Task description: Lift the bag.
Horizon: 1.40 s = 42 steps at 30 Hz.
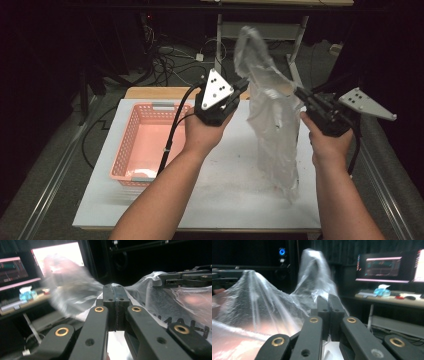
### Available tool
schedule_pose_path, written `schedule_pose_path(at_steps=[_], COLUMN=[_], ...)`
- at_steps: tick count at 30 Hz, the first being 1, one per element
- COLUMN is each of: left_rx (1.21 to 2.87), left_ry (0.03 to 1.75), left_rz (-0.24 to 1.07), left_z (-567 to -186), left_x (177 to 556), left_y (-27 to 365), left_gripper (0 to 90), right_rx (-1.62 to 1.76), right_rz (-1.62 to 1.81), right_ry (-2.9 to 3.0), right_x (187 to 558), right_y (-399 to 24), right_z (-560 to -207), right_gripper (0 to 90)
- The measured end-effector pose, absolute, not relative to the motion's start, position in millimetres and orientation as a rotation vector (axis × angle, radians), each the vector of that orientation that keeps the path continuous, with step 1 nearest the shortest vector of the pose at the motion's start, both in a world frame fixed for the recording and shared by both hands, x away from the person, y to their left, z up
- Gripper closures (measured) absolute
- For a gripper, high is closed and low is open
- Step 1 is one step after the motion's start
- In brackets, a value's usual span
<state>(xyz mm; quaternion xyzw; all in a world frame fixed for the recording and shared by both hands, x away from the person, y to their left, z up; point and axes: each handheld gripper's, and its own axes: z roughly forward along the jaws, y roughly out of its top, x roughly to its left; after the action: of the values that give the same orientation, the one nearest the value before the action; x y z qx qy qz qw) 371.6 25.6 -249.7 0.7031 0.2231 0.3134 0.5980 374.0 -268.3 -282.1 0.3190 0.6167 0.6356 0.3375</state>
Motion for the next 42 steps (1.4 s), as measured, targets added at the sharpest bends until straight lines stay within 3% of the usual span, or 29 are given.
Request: schedule_pose_path(at_steps=[7,17,30,42], left_rx=[1.645,1.708,1.782,1.862], left_ry=[0.537,0.658,0.729,0.839], left_rz=[0.703,0.651,0.616,0.444], left_z=[-251,-300,-334,-385], left_x=[378,382,358,346], left_y=[20,50,80,85], left_gripper=[88.6,87.7,58.2,37.8], right_rx=[0.821,0.906,0.903,0.863], right_rz=[1.662,1.599,1.579,1.575], right_ry=[1.534,1.612,1.615,1.635], right_x=[373,382,379,372], right_y=[-282,-287,-290,-285], right_z=[-254,-299,-297,-294], right_gripper=[90.0,90.0,90.0,89.6])
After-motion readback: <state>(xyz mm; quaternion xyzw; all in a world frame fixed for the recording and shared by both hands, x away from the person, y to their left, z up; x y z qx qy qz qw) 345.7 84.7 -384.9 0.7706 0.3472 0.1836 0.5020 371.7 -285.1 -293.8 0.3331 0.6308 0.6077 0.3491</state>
